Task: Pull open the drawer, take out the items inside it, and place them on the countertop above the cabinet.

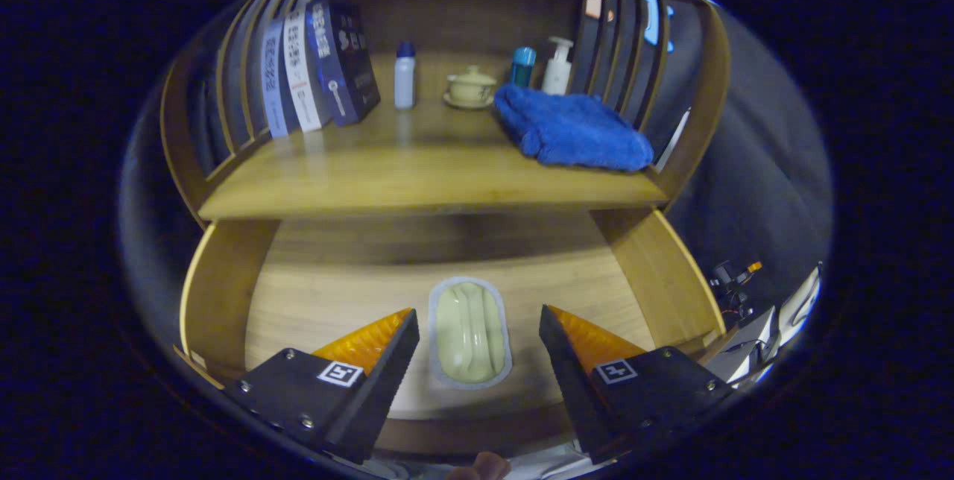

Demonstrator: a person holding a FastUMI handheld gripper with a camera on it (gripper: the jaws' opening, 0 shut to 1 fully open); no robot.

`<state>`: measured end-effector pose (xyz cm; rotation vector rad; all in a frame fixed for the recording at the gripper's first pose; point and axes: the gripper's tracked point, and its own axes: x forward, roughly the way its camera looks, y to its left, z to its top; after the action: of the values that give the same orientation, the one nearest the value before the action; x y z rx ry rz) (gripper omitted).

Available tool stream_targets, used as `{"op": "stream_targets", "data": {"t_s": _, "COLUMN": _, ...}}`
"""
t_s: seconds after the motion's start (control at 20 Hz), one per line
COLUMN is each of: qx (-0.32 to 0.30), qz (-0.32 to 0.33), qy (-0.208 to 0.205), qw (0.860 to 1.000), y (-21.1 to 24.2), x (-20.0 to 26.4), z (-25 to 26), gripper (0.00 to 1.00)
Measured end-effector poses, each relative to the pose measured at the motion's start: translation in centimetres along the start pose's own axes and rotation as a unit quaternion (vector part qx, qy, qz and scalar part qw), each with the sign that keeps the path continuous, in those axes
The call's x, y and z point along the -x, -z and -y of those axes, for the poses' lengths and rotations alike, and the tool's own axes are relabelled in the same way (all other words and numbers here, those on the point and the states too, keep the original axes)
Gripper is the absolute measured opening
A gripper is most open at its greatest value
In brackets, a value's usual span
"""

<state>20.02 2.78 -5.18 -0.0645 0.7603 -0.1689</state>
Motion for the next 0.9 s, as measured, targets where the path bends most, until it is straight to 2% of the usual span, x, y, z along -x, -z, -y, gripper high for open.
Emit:
{"op": "stream_targets", "data": {"t_s": 0.05, "qx": 0.004, "qz": -0.014, "qy": 0.008, "qw": 1.000, "y": 0.3, "x": -0.4, "z": 0.1, "gripper": 0.95}}
{"op": "stream_targets", "data": {"t_s": 0.15, "qx": 0.005, "qz": -0.028, "qy": 0.002, "qw": 1.000, "y": 0.5, "x": -0.9, "z": -0.2, "gripper": 0.83}}
{"op": "stream_targets", "data": {"t_s": 0.3, "qx": 0.018, "qz": -0.070, "qy": -0.004, "qw": 0.997, "y": 1.3, "x": -1.9, "z": -0.3, "gripper": 0.82}}
{"op": "stream_targets", "data": {"t_s": 0.35, "qx": 0.019, "qz": -0.073, "qy": 0.021, "qw": 0.997, "y": 1.2, "x": -2.5, "z": 0.5, "gripper": 0.82}}
{"op": "stream_targets", "data": {"t_s": 0.4, "qx": 0.027, "qz": -0.087, "qy": 0.038, "qw": 0.995, "y": 1.9, "x": -2.3, "z": 1.2, "gripper": 0.66}}
{"op": "stream_targets", "data": {"t_s": 0.45, "qx": 0.033, "qz": -0.101, "qy": 0.029, "qw": 0.994, "y": 2.5, "x": -2.7, "z": 0.9, "gripper": 0.51}}
{"op": "stream_targets", "data": {"t_s": 0.5, "qx": 0.034, "qz": -0.089, "qy": 0.027, "qw": 0.995, "y": 2.1, "x": -3.2, "z": 1.0, "gripper": 0.35}}
{"op": "stream_targets", "data": {"t_s": 0.55, "qx": 0.012, "qz": -0.080, "qy": 0.009, "qw": 0.997, "y": 1.7, "x": -2.9, "z": 0.5, "gripper": 0.20}}
{"op": "stream_targets", "data": {"t_s": 0.65, "qx": -0.031, "qz": -0.060, "qy": -0.021, "qw": 0.997, "y": 1.4, "x": -2.5, "z": -0.3, "gripper": 0.16}}
{"op": "stream_targets", "data": {"t_s": 0.7, "qx": -0.039, "qz": -0.061, "qy": -0.013, "qw": 0.997, "y": 2.0, "x": -2.4, "z": 0.0, "gripper": 0.12}}
{"op": "stream_targets", "data": {"t_s": 0.75, "qx": -0.041, "qz": -0.060, "qy": -0.011, "qw": 0.997, "y": 2.2, "x": -1.9, "z": 0.3, "gripper": 0.12}}
{"op": "stream_targets", "data": {"t_s": 0.9, "qx": -0.072, "qz": -0.011, "qy": -0.045, "qw": 0.996, "y": 0.7, "x": 0.3, "z": -0.8, "gripper": 0.12}}
